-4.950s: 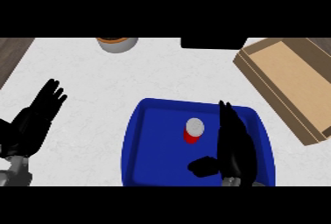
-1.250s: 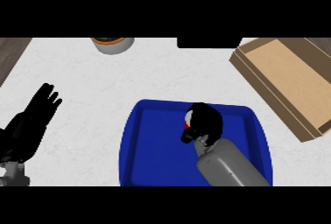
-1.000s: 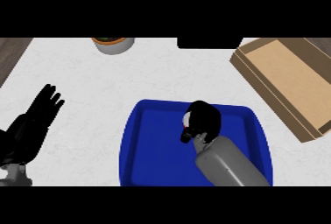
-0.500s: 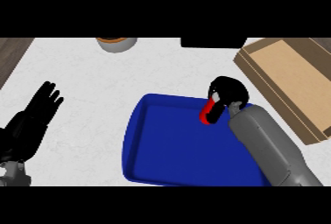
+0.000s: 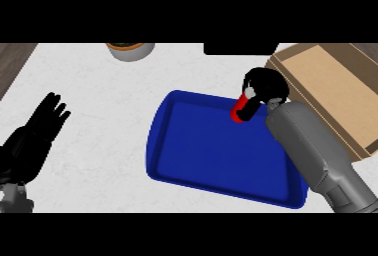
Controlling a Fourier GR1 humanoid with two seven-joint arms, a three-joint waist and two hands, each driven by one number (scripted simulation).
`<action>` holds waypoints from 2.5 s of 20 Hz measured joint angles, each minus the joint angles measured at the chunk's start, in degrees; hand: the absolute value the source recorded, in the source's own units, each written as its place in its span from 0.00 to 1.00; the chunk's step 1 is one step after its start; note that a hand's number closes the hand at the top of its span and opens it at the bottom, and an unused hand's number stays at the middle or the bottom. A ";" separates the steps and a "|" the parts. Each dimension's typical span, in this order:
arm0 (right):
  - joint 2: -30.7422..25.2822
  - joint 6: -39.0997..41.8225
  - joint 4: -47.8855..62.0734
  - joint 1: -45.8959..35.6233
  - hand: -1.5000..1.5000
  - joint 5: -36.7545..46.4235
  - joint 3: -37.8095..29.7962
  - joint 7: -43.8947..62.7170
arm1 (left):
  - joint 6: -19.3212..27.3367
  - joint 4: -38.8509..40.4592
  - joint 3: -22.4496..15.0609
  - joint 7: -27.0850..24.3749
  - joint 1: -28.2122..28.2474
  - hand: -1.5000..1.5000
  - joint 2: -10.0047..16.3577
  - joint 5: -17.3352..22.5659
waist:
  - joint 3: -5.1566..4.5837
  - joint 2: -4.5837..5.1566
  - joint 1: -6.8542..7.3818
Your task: Pick the can from the tray and place it in the cardboard box
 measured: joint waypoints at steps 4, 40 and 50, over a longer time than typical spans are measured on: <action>-0.59 -0.27 -7.76 -0.48 1.00 1.53 -0.02 1.96 | -0.41 0.14 0.43 -0.31 0.85 0.50 -0.42 -0.18 | -0.01 -0.25 -0.63; -17.30 -10.72 -1.56 -5.92 1.00 10.16 -23.28 -6.88 | -2.90 0.28 2.50 0.54 -0.49 0.50 -3.55 -3.08 | 0.02 0.23 0.28; -16.70 -12.43 15.60 -5.82 0.00 7.08 -28.79 -12.32 | -3.40 0.38 2.40 -0.48 -0.10 0.50 -4.52 -4.29 | 0.05 0.45 0.79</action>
